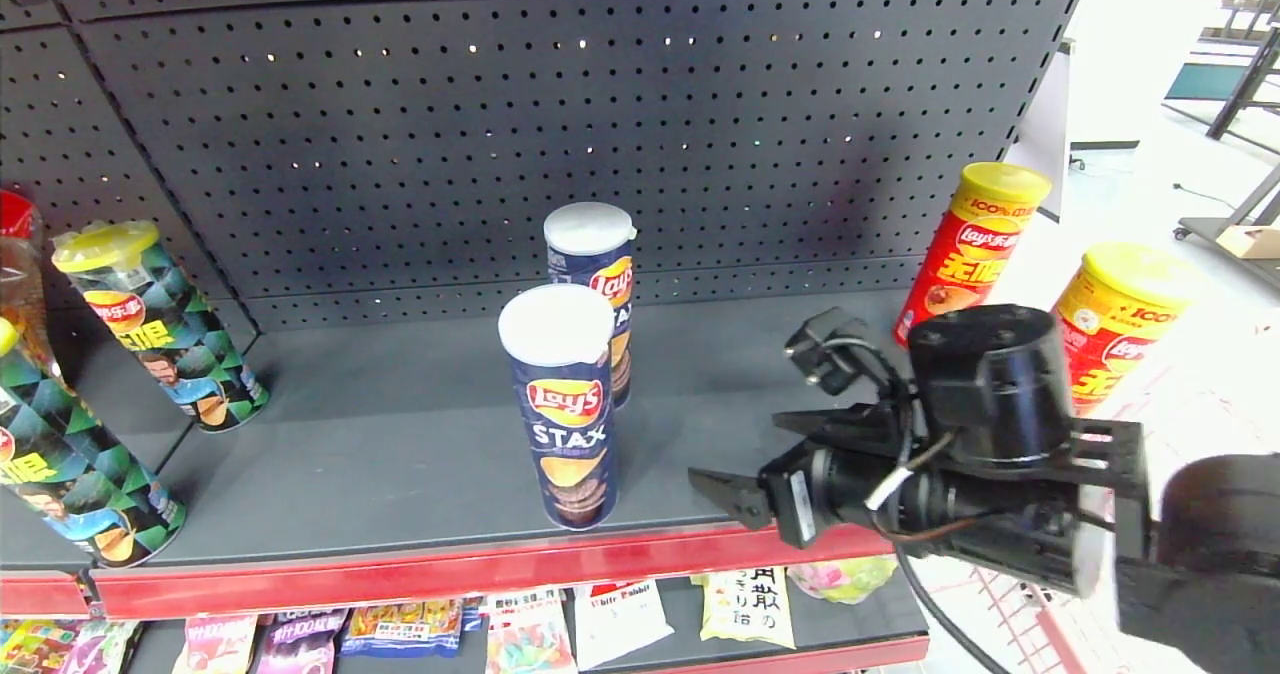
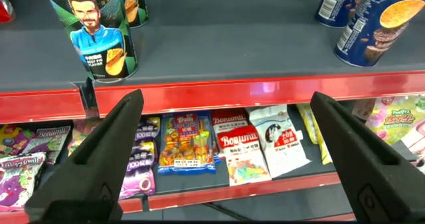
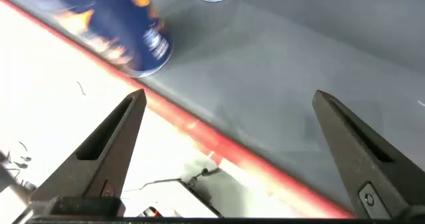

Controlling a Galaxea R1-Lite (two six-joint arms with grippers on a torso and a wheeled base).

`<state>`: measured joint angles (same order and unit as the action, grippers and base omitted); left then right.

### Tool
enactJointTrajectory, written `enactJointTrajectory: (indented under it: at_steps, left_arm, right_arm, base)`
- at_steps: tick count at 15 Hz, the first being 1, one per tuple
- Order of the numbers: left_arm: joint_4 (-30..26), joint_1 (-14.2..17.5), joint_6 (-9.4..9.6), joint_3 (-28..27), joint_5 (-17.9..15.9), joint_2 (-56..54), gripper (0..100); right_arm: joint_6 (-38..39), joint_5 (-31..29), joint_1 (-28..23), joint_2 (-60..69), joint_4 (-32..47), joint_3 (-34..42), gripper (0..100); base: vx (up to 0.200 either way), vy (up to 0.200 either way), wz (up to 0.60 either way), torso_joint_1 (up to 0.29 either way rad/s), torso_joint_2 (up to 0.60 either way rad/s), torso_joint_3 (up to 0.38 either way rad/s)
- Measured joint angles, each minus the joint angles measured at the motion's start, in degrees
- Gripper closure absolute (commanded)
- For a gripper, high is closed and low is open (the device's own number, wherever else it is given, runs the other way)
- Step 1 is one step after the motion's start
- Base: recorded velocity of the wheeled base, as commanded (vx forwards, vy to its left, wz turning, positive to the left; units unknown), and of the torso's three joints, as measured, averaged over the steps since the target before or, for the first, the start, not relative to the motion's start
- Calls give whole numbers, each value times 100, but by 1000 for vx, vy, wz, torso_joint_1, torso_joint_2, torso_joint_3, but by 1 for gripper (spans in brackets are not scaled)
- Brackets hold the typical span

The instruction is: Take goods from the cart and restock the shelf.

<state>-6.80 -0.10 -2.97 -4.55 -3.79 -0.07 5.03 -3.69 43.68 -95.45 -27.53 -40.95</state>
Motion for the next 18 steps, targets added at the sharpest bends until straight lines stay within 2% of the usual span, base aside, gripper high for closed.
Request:
enactJointTrajectory:
  at_steps: [4,7,8,11,13,15,18]
  left_arm:
    - [2,0,0,0,0,0,0]
    - [2,0,0,0,0,0,0]
    - [2,0,0,0,0,0,0]
    - [2,0,0,0,0,0,0]
    - [2,0,0,4,0,0,0]
    - [2,0,-2,6,-1,0,0]
    - [2,2,0,9,-1,0,0]
  right_arm:
    - [-6,77,-7,2021,90,1421,0]
    - [-195,618,-305,3636,501,2398,0]
    - [-301,884,-606,4284,875,2640,0]
    - [-466,1381,-2009,6277,2242,3056,0]
    - [-508,1406,-3246,7613,2870,3307,0]
    - [-477,1256,-4116,8513,3204,3515,0]
    - [-450,961,-4381,9171,3327,3677,0]
  base:
    - [0,0,0,0,0,0]
    - [0,0,0,0,0,0]
    - [0,0,0,0,0,0]
    - [0,0,0,0,0,0]
    - [0,0,0,0,0,0]
    - [0,0,0,0,0,0]
    - [0,0,0,0,0,0]
